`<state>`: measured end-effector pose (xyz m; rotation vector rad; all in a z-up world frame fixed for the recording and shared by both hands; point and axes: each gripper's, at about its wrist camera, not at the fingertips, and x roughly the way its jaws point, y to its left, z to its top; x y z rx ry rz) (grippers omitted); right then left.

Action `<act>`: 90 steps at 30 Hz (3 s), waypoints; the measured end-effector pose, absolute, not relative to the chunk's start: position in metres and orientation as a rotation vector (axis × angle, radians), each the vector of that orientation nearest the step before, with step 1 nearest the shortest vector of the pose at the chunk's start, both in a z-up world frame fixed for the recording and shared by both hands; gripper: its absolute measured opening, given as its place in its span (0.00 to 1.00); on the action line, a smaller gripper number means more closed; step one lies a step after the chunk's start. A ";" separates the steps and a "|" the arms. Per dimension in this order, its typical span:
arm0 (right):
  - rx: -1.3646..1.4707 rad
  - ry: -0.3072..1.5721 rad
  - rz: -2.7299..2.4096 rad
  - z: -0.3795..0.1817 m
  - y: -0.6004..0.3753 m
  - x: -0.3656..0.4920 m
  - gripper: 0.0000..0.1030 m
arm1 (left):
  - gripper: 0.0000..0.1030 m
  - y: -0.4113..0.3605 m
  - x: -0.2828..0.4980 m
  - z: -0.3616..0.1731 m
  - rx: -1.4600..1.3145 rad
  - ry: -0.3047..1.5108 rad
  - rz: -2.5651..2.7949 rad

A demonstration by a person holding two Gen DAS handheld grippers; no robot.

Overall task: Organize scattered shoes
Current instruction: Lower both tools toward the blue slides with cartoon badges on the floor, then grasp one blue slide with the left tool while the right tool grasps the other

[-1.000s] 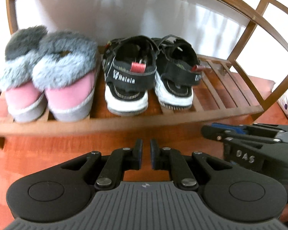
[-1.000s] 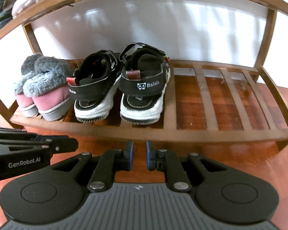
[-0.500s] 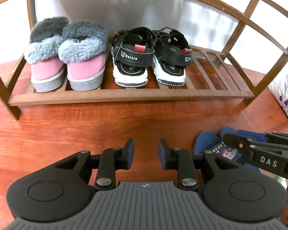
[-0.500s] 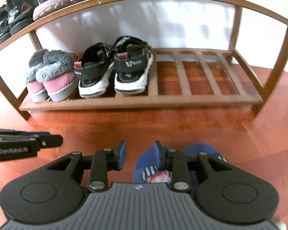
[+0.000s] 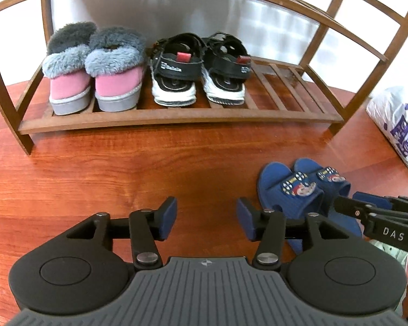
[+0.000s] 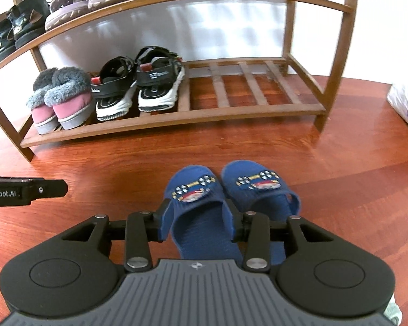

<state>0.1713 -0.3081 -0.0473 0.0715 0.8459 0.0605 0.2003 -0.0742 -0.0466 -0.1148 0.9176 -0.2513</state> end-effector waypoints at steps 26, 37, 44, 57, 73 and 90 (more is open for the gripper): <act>0.066 0.880 0.019 -0.051 -0.410 0.138 0.49 | 0.86 -0.202 0.183 -0.090 -0.116 1.016 -0.256; 0.069 0.882 0.044 -0.052 -0.446 0.127 0.49 | 0.87 -0.236 0.202 -0.108 -0.134 1.010 -0.145; 0.060 0.882 0.066 -0.055 -0.462 0.123 0.49 | 0.87 -0.245 0.215 -0.105 -0.177 0.983 -0.093; 0.057 0.879 0.060 -0.058 -0.488 0.126 0.49 | 0.87 -0.246 0.237 -0.127 -0.202 1.009 -0.011; 0.064 0.891 0.089 -0.063 -0.483 0.135 0.52 | 0.68 -0.252 0.224 -0.124 -0.098 0.946 -0.047; 0.025 0.884 0.202 -0.077 -0.419 0.191 0.88 | 0.67 -0.213 0.193 -0.057 -0.099 0.905 -0.028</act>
